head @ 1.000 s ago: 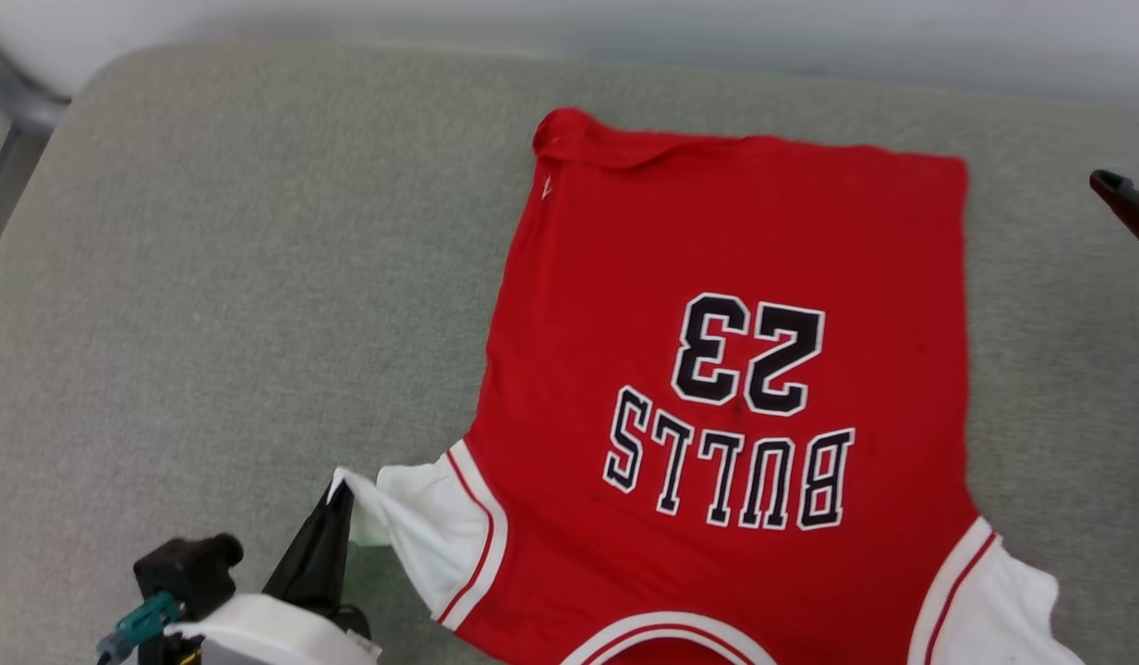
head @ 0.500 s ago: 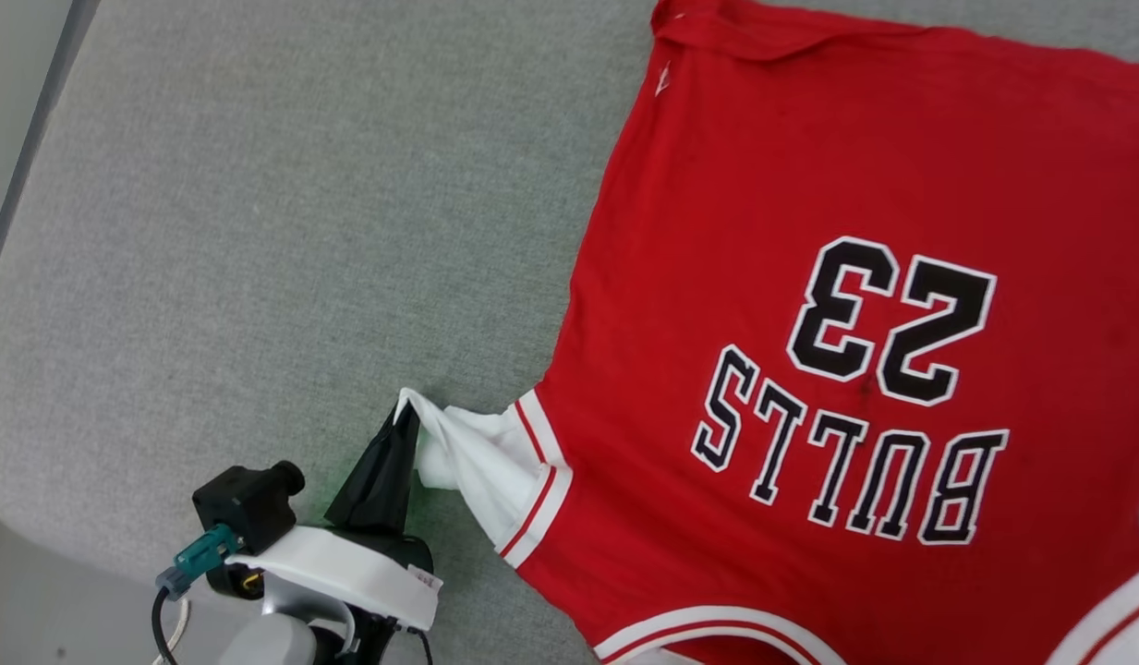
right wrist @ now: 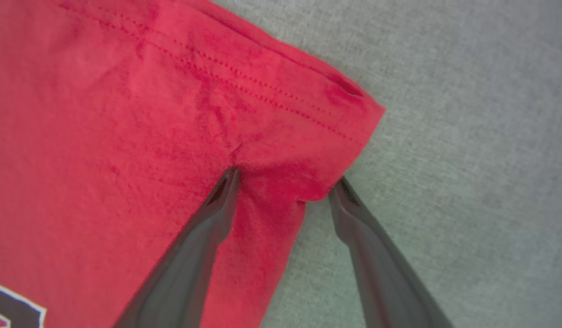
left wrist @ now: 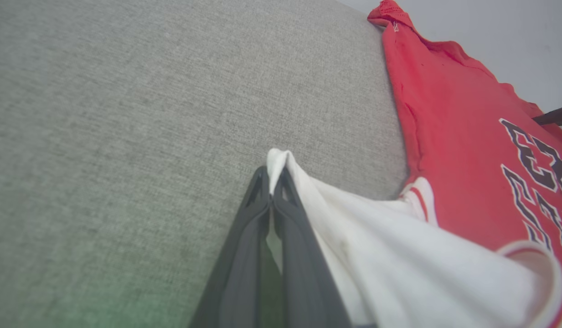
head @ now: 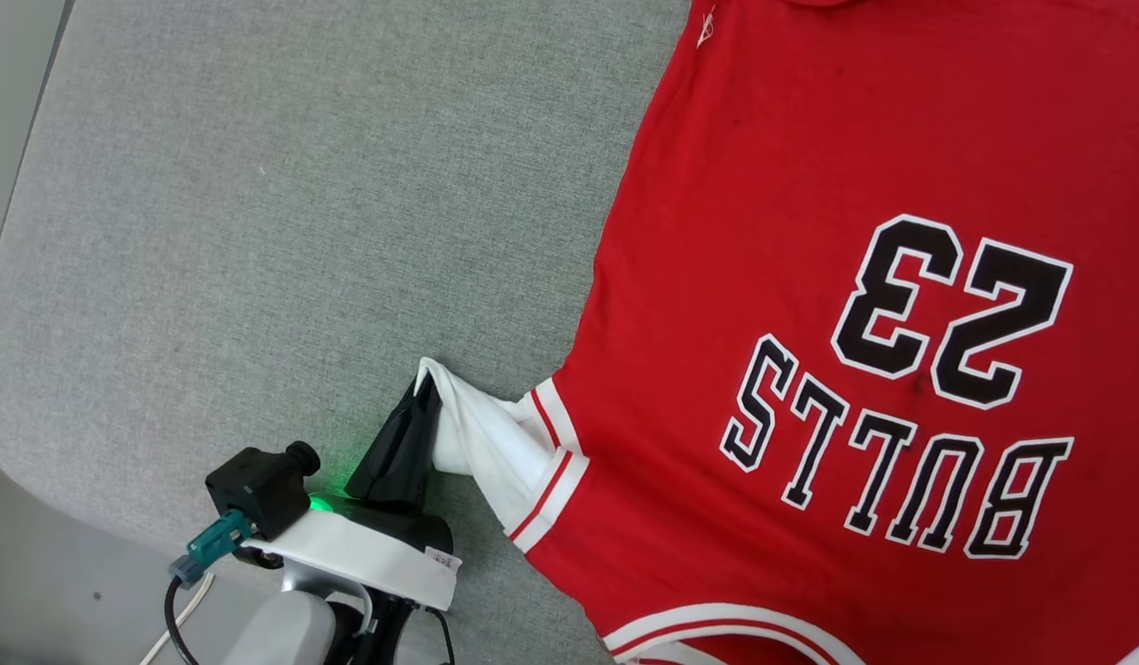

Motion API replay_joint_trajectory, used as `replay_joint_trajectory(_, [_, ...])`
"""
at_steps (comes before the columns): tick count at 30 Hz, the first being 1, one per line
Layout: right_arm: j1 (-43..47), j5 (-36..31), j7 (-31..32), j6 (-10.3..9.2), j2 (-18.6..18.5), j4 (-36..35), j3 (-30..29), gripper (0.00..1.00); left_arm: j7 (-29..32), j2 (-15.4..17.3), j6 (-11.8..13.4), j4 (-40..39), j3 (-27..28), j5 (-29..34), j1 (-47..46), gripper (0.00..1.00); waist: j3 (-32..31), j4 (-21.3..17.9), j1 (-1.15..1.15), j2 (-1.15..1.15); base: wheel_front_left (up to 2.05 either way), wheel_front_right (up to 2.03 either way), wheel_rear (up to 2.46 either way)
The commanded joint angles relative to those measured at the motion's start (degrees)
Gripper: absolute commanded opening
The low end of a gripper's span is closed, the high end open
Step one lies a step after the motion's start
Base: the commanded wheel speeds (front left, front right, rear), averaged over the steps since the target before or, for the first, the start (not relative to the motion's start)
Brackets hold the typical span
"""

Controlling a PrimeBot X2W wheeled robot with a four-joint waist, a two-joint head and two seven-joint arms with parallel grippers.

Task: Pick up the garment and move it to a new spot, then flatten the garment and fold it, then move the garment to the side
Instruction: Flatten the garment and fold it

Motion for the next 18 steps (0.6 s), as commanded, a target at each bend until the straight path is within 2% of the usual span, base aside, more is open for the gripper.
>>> replay_joint_trajectory(1, [5.9, 0.4, 0.9, -0.04, 0.3, 2.8, 0.9, 0.0, 0.0, -0.4, -0.4, 0.7, 0.7, 0.5, -0.3, 0.0, -0.2, -0.3, 0.01, 0.0, 0.0, 0.0, 0.0])
replay_joint_trajectory(9, [3.2, 0.3, -4.6, -0.05, 0.1, 1.1, 2.1, 0.0, 0.0, -0.6, -1.1, 1.8, 2.3, 1.2, 1.0, 0.0, -3.1, -2.5, 0.01, 0.0, 0.0, 0.0, 0.0])
replay_joint_trajectory(12, [2.5, 2.0, -8.4, -0.05, 0.9, 0.9, 2.7, 0.0, 0.0, -0.5, -1.0, 2.3, 3.0, 1.4, 1.8, 0.0, -5.5, -4.0, 0.01, 0.0, 0.0, 0.0, 0.0])
replay_joint_trajectory(18, [6.3, 6.9, -14.9, -0.06, -1.3, -0.2, 7.1, 0.0, -0.1, 0.4, 0.0, 3.4, 4.8, 1.2, 4.5, 0.0, -11.5, -7.6, 0.01, 0.0, 0.0, 0.0, 0.0])
